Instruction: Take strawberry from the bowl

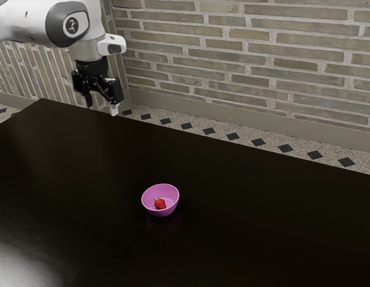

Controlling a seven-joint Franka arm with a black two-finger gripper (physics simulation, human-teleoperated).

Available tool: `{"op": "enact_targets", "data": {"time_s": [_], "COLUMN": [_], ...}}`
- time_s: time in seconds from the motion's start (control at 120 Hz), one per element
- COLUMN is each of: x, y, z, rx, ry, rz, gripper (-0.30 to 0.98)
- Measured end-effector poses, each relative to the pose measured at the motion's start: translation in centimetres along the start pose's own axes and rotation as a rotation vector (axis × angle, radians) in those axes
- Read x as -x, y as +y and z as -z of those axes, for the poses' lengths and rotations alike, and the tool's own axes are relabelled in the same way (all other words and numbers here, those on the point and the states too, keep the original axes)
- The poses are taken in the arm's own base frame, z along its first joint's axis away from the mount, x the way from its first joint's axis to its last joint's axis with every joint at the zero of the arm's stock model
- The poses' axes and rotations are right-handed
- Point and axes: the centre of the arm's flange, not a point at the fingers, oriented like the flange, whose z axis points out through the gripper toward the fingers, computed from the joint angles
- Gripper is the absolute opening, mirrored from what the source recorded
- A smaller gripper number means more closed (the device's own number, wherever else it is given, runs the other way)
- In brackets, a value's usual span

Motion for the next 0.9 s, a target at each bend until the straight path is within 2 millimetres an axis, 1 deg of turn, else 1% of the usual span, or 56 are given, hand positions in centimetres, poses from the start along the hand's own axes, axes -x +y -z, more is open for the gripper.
{"op": "enact_targets", "data": {"time_s": [0.158,0.3,0.383,0.433,0.517,0.583,0.625,0.667,0.742,0.817,0.85,0.9], "x": [0.1,-0.1,-0.8,-1.3,-1.9,-2.0,-2.1,-2.2,-2.5,-2.7,-2.7,-2.7], "y": [0.0,2.0,3.2,3.3,3.0,2.9,3.0,3.2,3.9,4.4,4.6,4.9], "z": [0.2,0.4,-0.8,-1.2,-2.2,-4.0,-4.8,-5.0,-4.8,-5.0,-5.5,-7.0], "rx": [0.000,-0.005,-0.012,-0.020,-0.032,-0.035,-0.039,-0.050,-0.073,-0.088,-0.088,-0.085], "ry": [0.005,0.007,0.003,0.019,0.047,0.055,0.066,0.081,0.107,0.117,0.114,0.090], "rz": [-0.004,-0.042,-0.106,-0.167,-0.299,-0.430,-0.518,-0.601,-0.745,-0.856,-0.895,-0.962], "gripper": [0.69,0.69,0.69,0.69,0.69,0.69,0.69,0.69,0.69,0.69,0.69,0.69]}}
